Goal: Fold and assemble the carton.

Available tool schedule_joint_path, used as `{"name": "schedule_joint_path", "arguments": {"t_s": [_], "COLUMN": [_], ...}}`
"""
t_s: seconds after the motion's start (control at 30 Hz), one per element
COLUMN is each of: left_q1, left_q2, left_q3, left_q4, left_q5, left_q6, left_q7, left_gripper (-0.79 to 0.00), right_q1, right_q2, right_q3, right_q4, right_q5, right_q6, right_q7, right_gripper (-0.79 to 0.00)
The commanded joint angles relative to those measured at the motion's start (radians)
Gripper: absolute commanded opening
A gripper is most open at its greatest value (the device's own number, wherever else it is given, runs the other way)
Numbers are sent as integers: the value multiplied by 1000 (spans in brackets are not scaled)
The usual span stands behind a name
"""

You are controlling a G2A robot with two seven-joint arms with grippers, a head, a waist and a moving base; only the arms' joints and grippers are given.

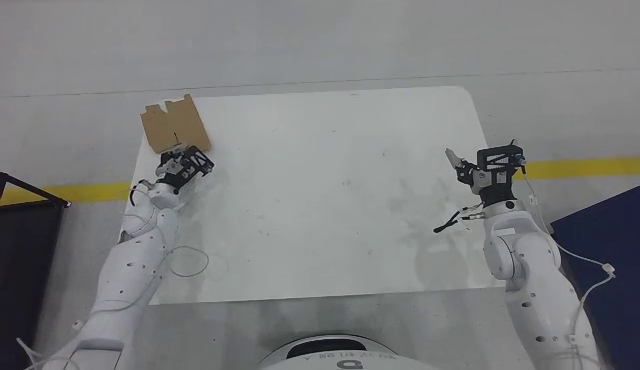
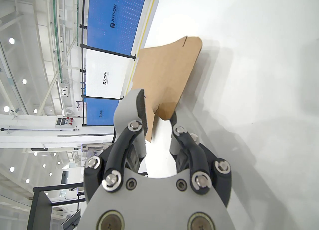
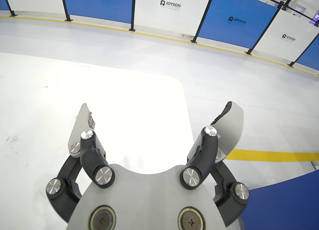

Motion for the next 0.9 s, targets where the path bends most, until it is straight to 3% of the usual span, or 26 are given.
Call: {"name": "schedule_joint_path", "arguments": {"t_s": [0.0, 0.33, 0.43, 0.53, 0.73, 0.87], "left_q1": [-1, 10, 43, 113, 310, 408], "left_q2": [-1, -2, -5, 2, 26, 34], "left_q3": [-3, -43, -79, -130, -259, -355], "left_q4": [1, -18, -90, -222, -568, -720], "left_q5": [-10, -135, -336, -497, -728, -900], "left_q6": [6, 9, -119, -300, -615, -711], "left_q7": [4, 83, 167, 208, 143, 92], "left_gripper": [-785, -785, -785, -785, -785, -785], "right_q1": [0, 0, 0, 0, 0, 0], "right_q2": [0, 0, 0, 0, 0, 0], "right_q3": [0, 0, 0, 0, 0, 0], "right_q4": [0, 0, 0, 0, 0, 0], "right_q5": [0, 0, 0, 0, 0, 0], "right_q6": [0, 0, 0, 0, 0, 0], "right_q7": [0, 0, 0, 0, 0, 0], "right_gripper": [0, 0, 0, 0, 0, 0]}}
